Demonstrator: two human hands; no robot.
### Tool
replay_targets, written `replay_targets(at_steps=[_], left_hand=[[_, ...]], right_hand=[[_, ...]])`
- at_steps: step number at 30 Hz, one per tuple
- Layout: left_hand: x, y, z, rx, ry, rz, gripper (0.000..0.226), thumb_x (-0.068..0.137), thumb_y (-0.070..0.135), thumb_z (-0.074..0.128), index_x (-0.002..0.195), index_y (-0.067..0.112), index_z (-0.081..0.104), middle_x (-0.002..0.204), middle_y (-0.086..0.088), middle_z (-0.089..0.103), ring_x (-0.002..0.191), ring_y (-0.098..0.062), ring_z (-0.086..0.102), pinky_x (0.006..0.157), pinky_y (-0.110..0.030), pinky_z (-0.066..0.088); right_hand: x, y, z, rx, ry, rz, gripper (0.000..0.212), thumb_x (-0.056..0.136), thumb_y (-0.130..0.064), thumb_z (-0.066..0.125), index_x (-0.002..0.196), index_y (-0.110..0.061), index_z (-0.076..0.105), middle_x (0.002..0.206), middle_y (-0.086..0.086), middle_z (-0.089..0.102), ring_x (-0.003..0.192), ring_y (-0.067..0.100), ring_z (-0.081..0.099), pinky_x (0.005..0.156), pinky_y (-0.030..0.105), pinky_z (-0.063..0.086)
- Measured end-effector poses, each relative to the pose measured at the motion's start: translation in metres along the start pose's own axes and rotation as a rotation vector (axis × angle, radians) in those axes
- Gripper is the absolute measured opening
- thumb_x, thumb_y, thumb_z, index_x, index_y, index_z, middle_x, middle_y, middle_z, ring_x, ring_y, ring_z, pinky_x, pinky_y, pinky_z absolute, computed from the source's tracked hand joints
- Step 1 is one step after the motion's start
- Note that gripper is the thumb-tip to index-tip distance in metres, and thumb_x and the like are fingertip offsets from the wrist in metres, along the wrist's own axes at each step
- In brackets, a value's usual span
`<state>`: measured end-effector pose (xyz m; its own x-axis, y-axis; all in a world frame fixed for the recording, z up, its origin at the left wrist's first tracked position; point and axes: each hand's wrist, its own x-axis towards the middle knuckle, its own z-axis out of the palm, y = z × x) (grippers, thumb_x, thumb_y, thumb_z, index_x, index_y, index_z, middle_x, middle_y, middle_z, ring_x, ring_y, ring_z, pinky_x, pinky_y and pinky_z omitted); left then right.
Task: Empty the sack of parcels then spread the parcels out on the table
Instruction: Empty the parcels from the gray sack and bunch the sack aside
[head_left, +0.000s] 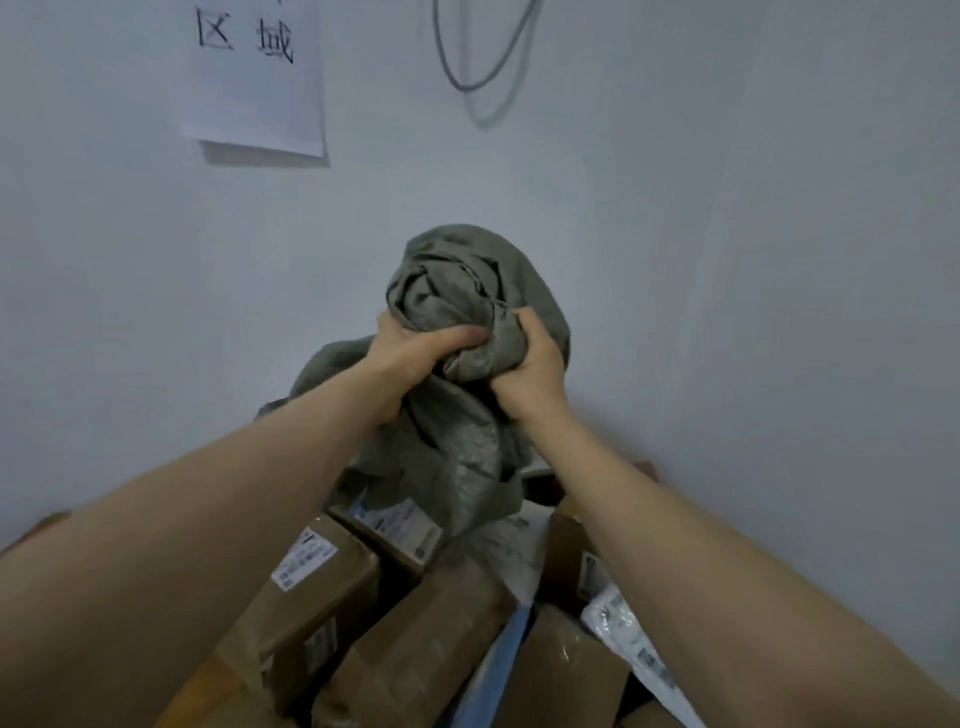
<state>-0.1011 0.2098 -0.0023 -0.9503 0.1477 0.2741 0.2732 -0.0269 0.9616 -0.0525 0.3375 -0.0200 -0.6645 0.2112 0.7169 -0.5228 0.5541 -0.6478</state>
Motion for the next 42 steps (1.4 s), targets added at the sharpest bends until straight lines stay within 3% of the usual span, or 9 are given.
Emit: replay_targets(at_steps=[4, 8, 13, 19, 22, 26, 31, 36, 42], left_hand=[[-0.009, 0.006, -0.015, 0.048, 0.031, 0.093, 0.039, 0.06, 0.013, 0.088, 0.088, 0.025, 0.064, 0.087, 0.007, 0.07, 0.083, -0.011, 0.067, 0.077, -0.028, 0.056], [-0.01, 0.004, -0.03, 0.118, -0.028, 0.152, 0.059, 0.057, 0.013, 0.09, 0.105, 0.024, 0.058, 0.101, 0.007, 0.067, 0.093, -0.009, 0.064, 0.082, -0.027, 0.051], [-0.014, -0.007, -0.026, 0.402, -0.224, 0.2, 0.124, 0.056, 0.014, 0.09, 0.151, 0.013, 0.01, 0.145, -0.003, 0.039, 0.133, -0.02, 0.041, 0.109, -0.033, 0.035], [-0.035, -0.013, -0.016, 0.964, -0.366, 0.402, 0.117, 0.069, 0.035, 0.081, 0.152, 0.016, 0.001, 0.155, -0.003, 0.026, 0.14, -0.023, 0.03, 0.11, -0.027, 0.026], [-0.039, -0.015, -0.016, 1.058, -0.425, 0.489, 0.105, 0.074, 0.038, 0.076, 0.151, 0.019, 0.009, 0.154, 0.002, 0.028, 0.139, -0.019, 0.032, 0.109, -0.024, 0.025], [-0.036, -0.017, -0.017, 1.069, -0.437, 0.505, 0.096, 0.074, 0.037, 0.075, 0.149, 0.024, 0.017, 0.149, 0.003, 0.037, 0.135, -0.019, 0.038, 0.105, -0.029, 0.034], [-0.026, -0.014, -0.025, 1.06, -0.379, 0.508, 0.089, 0.072, 0.032, 0.076, 0.145, 0.024, 0.026, 0.139, 0.0, 0.047, 0.126, -0.02, 0.046, 0.097, -0.031, 0.04], [-0.021, -0.012, -0.03, 1.08, -0.318, 0.539, 0.085, 0.071, 0.037, 0.078, 0.14, 0.019, 0.031, 0.13, -0.002, 0.054, 0.117, -0.022, 0.055, 0.091, -0.033, 0.045], [-0.021, -0.013, -0.026, 1.009, -0.222, 0.464, 0.085, 0.066, 0.036, 0.082, 0.132, 0.016, 0.033, 0.124, -0.005, 0.058, 0.112, -0.024, 0.058, 0.09, -0.036, 0.047]], right_hand=[[0.015, -0.005, -0.021, -0.145, -0.348, 0.149, 0.063, 0.055, -0.026, 0.079, 0.109, -0.022, 0.045, 0.109, 0.003, 0.054, 0.101, 0.022, 0.053, 0.086, 0.038, 0.048], [0.03, -0.013, -0.052, 0.313, -0.23, 0.348, 0.057, 0.054, -0.029, 0.072, 0.103, -0.026, 0.044, 0.105, 0.003, 0.05, 0.1, 0.02, 0.054, 0.087, 0.032, 0.047], [0.051, -0.009, -0.067, 0.077, -0.184, 0.527, 0.095, 0.074, -0.059, 0.068, 0.149, -0.03, 0.018, 0.153, 0.003, 0.023, 0.137, 0.024, 0.031, 0.105, 0.039, 0.03], [0.055, -0.002, -0.058, 0.141, -0.232, 0.751, 0.135, 0.03, -0.071, 0.083, 0.144, -0.023, 0.03, 0.138, 0.003, 0.05, 0.117, 0.026, 0.053, 0.097, 0.043, 0.046], [0.05, 0.003, -0.051, 0.06, -0.253, 0.816, 0.11, 0.045, -0.044, 0.091, 0.136, -0.009, 0.041, 0.129, 0.011, 0.055, 0.106, 0.029, 0.058, 0.083, 0.04, 0.054], [0.046, 0.001, -0.039, -0.08, -0.252, 0.622, 0.017, 0.086, -0.002, 0.05, 0.098, -0.005, 0.062, 0.096, 0.012, 0.061, 0.075, 0.019, 0.054, 0.057, 0.024, 0.041], [0.042, -0.024, -0.035, 0.002, -0.605, 0.562, 0.026, 0.084, -0.029, 0.065, 0.104, -0.013, 0.068, 0.104, 0.007, 0.069, 0.095, 0.02, 0.065, 0.084, 0.034, 0.052], [0.035, -0.031, -0.018, -0.617, -0.92, 0.201, 0.121, 0.042, -0.067, 0.083, 0.141, -0.022, 0.03, 0.14, -0.001, 0.039, 0.126, 0.019, 0.043, 0.106, 0.039, 0.041], [0.02, -0.02, -0.004, -0.778, -0.634, -0.054, 0.072, 0.064, -0.029, 0.08, 0.124, -0.02, 0.04, 0.121, 0.006, 0.05, 0.106, 0.027, 0.055, 0.083, 0.038, 0.051]])
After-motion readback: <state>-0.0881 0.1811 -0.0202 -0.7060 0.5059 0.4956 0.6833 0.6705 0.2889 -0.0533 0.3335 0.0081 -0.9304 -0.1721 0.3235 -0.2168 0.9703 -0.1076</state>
